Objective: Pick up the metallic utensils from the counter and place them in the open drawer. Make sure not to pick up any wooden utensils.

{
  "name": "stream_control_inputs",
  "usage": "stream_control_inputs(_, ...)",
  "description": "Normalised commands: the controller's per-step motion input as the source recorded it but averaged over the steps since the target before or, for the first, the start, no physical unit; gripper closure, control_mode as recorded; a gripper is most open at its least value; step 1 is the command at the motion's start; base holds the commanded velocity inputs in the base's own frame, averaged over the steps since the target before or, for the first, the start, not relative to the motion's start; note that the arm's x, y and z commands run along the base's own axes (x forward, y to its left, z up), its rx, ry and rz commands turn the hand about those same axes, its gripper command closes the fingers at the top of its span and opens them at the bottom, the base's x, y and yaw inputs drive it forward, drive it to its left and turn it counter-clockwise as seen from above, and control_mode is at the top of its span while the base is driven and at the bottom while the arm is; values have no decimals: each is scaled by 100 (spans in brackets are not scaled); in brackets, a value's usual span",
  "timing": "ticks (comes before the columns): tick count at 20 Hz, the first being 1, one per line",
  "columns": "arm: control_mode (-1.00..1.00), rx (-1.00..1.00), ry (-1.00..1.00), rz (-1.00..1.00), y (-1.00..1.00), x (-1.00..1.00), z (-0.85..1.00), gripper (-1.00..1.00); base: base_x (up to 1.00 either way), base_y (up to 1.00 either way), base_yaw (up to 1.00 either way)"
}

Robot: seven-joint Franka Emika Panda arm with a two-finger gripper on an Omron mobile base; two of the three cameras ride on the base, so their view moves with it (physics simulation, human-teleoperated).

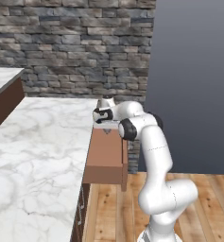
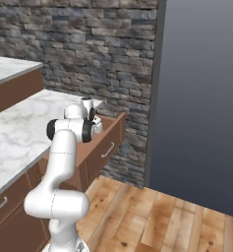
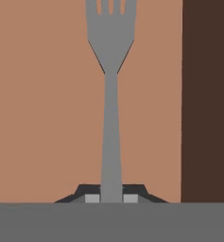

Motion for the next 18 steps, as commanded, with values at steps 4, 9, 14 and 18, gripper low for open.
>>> stream_control_inputs(4,-100,0,1,0,0,0,-16,100,0,0,0)
stream_control_inputs(9,-100,0,1,0,5,0,-13,-100,0,0,0)
stream_control_inputs(14,-100,0,0,0,4,0,-7,-100,0,0,0)
stream_control_inputs(18,-100,0,0,0,0,0,0,-100,0,0,0)
